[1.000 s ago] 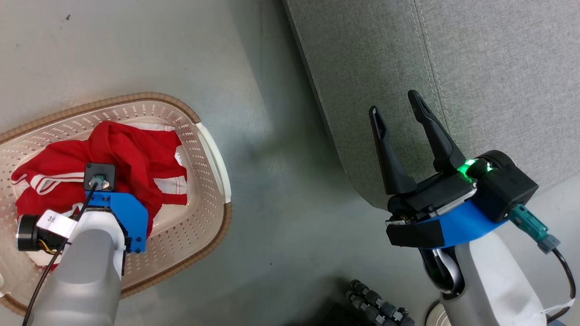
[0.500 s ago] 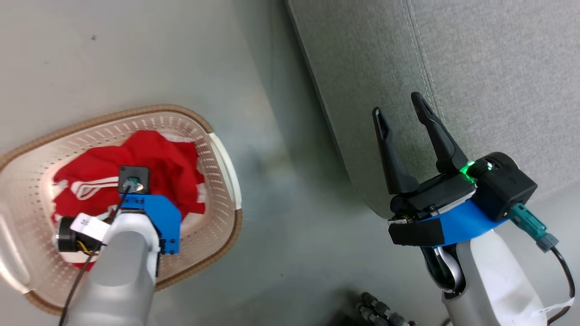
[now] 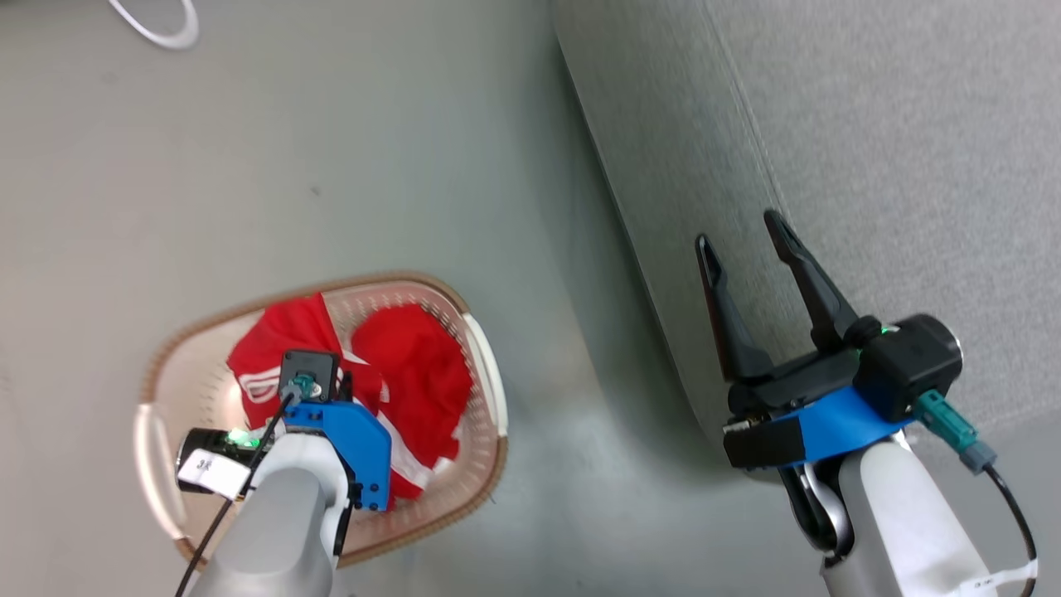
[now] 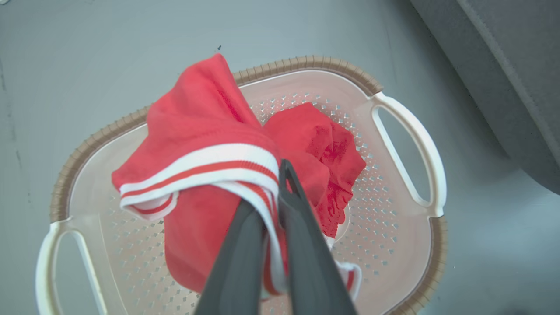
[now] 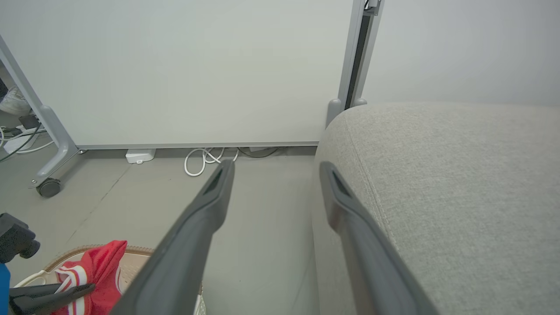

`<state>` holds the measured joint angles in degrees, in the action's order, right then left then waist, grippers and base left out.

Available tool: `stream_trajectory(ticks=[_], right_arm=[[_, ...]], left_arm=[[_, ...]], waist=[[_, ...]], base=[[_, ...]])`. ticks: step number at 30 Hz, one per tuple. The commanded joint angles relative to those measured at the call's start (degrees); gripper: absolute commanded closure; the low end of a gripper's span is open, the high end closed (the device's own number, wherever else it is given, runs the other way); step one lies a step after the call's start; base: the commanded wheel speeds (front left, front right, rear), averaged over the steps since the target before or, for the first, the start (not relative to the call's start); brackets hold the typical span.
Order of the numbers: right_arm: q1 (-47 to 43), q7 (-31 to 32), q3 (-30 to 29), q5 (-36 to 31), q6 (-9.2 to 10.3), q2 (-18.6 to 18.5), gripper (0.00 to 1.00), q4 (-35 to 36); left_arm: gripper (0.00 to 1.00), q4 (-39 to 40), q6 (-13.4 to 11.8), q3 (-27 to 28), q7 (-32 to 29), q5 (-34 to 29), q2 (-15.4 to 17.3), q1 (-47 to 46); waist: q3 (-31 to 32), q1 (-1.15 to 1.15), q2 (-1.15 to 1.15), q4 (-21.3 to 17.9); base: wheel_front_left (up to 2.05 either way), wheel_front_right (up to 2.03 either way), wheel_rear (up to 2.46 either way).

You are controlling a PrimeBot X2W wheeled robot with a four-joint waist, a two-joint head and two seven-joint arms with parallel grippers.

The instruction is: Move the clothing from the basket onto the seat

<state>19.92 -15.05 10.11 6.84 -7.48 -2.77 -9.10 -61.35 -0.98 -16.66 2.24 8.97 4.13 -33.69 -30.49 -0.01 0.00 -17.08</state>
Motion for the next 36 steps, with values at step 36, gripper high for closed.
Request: stream_trajectory(ticks=[36], right_arm=[[-14.4, 5.3, -2.4, -3.7, -0.03, -0.2, 0.0, -2.5]], left_arm=[[1.0, 28.7, 6.7, -23.5, -1.1, 18.8, -1.2, -8.1]], waist=[[29.8, 0.01, 0.0, 15.6]], base=[[0.0, 0.0, 0.0]])
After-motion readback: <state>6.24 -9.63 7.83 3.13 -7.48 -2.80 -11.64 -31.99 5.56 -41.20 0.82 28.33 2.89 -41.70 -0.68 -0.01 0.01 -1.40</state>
